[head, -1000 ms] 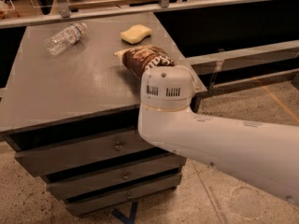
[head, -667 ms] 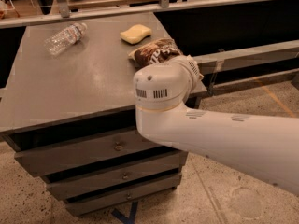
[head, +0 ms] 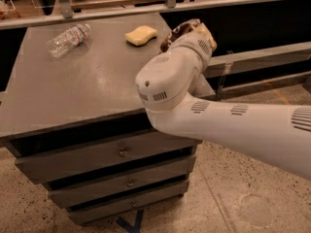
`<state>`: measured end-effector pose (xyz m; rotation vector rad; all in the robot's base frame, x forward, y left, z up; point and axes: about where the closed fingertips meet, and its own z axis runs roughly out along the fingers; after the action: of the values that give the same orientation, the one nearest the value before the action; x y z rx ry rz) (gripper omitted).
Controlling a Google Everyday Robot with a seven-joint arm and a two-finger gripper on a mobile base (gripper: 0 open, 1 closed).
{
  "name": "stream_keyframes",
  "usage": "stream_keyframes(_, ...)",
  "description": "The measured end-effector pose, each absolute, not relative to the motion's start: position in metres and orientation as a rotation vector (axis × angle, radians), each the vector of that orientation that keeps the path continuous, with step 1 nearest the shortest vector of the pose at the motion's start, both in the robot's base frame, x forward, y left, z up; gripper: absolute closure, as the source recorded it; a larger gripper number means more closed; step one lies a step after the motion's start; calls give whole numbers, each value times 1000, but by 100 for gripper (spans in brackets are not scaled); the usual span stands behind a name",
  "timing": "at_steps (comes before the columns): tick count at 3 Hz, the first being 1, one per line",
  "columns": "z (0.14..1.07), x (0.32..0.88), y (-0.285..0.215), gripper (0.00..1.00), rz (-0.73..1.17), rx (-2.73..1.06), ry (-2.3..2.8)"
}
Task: Move brown chip bag near sponge
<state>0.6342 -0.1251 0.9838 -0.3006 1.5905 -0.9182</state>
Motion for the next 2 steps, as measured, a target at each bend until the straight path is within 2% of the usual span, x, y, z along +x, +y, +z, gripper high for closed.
stream_keyframes(1, 997, 649, -113, 100, -908, -321, 1506)
stream_keyframes(2, 1027, 626, -82, 100, -868, -394, 1453)
